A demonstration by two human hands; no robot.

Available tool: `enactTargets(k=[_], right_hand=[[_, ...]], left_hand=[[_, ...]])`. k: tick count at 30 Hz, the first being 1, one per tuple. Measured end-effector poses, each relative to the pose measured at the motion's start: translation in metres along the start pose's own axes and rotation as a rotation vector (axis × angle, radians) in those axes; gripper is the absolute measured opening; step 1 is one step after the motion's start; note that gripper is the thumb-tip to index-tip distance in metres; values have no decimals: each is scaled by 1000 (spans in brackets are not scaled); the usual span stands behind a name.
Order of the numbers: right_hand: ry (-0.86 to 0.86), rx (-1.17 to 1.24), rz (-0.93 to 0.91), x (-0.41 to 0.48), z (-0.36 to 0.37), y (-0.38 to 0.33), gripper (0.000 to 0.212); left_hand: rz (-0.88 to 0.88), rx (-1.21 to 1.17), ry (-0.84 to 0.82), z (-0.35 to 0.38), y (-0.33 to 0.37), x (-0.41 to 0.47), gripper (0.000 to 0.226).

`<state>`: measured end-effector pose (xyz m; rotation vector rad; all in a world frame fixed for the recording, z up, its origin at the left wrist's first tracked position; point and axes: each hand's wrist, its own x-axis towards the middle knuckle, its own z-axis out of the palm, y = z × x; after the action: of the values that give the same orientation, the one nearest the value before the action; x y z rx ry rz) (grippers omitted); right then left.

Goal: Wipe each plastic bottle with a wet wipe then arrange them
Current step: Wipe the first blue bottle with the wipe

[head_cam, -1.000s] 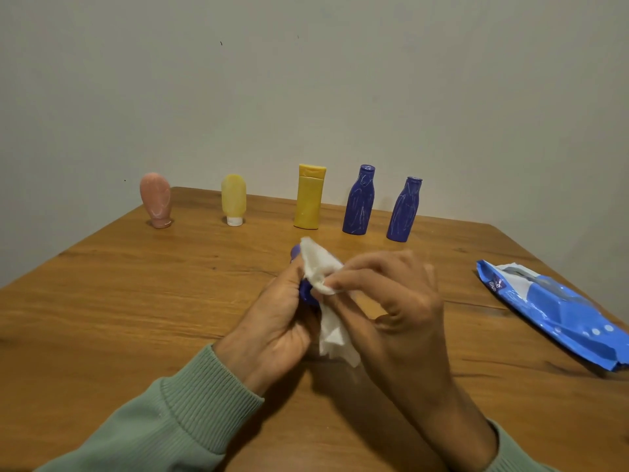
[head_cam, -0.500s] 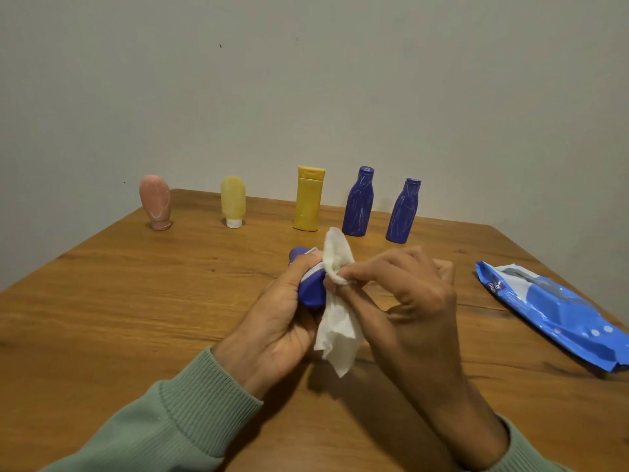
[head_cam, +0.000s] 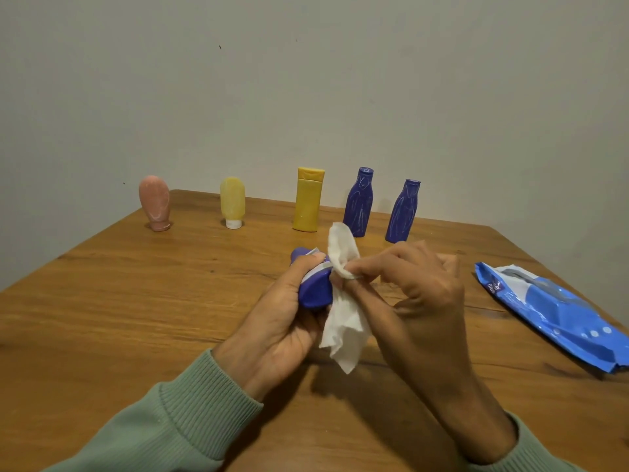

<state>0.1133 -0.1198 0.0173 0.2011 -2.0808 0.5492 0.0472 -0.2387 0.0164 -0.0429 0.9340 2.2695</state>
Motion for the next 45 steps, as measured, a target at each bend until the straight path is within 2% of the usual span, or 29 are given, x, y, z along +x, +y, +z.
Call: enactTargets(k=[2, 6, 9, 15, 17, 20, 25, 27, 30, 32, 34, 36, 41, 43, 45], right_hand=[[-10, 21, -24, -4, 5, -6, 13], [-93, 9, -105, -4, 6, -9, 14], [-94, -31, -103, 3, -2, -1, 17], [-40, 91, 28, 16, -19, 10, 14], [-28, 147, 43, 21, -25, 9, 13], [-58, 171, 33, 24, -29, 5, 13], [-147, 159, -3, 15, -22, -5, 21], [-219, 100, -48, 9, -15, -9, 23], [-287, -38, -157, 3, -5, -10, 19], [-248, -88, -181, 3, -4, -8, 20], [-147, -86, -139, 5, -7, -5, 22], [-77, -78, -97, 5, -9, -4, 22], [-131, -90, -196, -7, 9, -19, 12], [-124, -115, -217, -7, 10, -19, 11], [-75, -109, -182, -4, 4, -15, 13]], left_hand=[[-51, -59, -18, -2, -1, 0, 36], [-108, -115, -50, -6, -2, 0, 29], [-43, -68, -45, -3, -1, -1, 39], [95, 127, -38, -2, 2, 5, 31], [110, 140, -32, -2, 2, 5, 24], [119, 147, -47, -2, 1, 6, 25], [35, -4, -41, -6, 0, 4, 39], [-15, -76, -54, -6, 0, 2, 31], [-78, -56, -85, -7, 0, 4, 23], [-53, -52, -80, -6, -1, 5, 29], [13, -39, -30, -7, -1, 6, 42], [42, -14, -5, -7, 0, 7, 45], [-151, -201, -67, -5, -2, 0, 25], [-165, -210, -78, -5, -2, 0, 22], [-102, -122, -61, -6, -1, 3, 24]])
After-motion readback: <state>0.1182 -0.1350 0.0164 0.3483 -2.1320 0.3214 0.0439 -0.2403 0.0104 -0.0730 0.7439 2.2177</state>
